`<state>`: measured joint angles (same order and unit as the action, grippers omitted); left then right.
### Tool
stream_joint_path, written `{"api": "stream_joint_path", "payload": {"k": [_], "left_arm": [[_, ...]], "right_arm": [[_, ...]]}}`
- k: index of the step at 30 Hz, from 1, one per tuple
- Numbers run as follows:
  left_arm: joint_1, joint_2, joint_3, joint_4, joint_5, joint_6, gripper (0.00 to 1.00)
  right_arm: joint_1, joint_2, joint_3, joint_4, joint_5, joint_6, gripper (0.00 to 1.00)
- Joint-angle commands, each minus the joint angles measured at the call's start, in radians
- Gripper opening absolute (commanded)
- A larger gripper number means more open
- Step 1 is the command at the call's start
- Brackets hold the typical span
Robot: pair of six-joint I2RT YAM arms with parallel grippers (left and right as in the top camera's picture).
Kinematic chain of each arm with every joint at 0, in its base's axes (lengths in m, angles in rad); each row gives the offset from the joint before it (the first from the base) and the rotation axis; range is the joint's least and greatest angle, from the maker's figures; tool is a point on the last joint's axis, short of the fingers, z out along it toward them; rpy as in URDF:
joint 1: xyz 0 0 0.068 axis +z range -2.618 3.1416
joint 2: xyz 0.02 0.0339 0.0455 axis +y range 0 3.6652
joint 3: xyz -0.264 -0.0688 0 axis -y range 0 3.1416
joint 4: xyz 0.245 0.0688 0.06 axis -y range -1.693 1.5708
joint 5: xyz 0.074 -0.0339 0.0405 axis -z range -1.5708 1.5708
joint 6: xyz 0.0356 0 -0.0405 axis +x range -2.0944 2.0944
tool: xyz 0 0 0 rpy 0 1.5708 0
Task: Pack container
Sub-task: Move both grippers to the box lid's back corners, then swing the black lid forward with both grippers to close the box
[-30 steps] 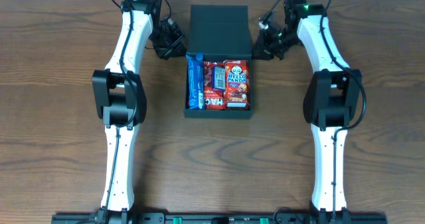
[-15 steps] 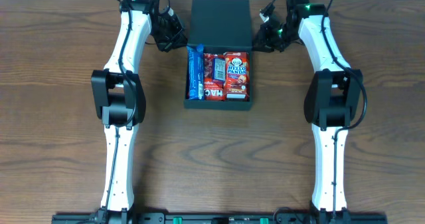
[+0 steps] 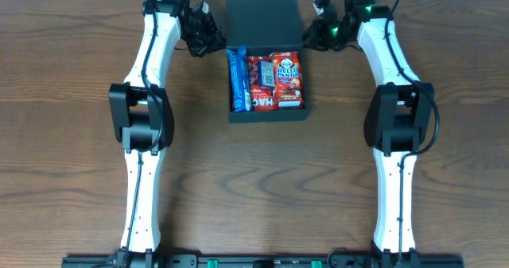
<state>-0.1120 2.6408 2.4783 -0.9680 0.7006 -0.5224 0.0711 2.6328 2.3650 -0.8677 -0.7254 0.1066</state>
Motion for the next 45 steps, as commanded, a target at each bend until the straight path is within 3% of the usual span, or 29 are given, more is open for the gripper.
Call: {"api": "stream_joint_path", "payload": {"k": [1,14,22,45], "left_arm": [[-0.012,-0.010,-0.003,0.032,0.059,0.014,0.06],[-0.010,-0.010,-0.003,0.182,0.122,0.002,0.06],[-0.010,-0.010,-0.003,0.183,0.166,0.006,0.06],[0.035,-0.043,-0.001,0.212,0.232,0.073,0.06]], "right_arm": [[0.013,0.011,0.002,0.044,-0.092,0.005,0.01],[0.014,0.011,0.002,0.252,-0.384,0.000,0.01],[0.014,0.011,0.002,0.256,-0.485,-0.019,0.01],[-0.036,0.010,0.005,0.321,-0.505,-0.016,0.02]]}}
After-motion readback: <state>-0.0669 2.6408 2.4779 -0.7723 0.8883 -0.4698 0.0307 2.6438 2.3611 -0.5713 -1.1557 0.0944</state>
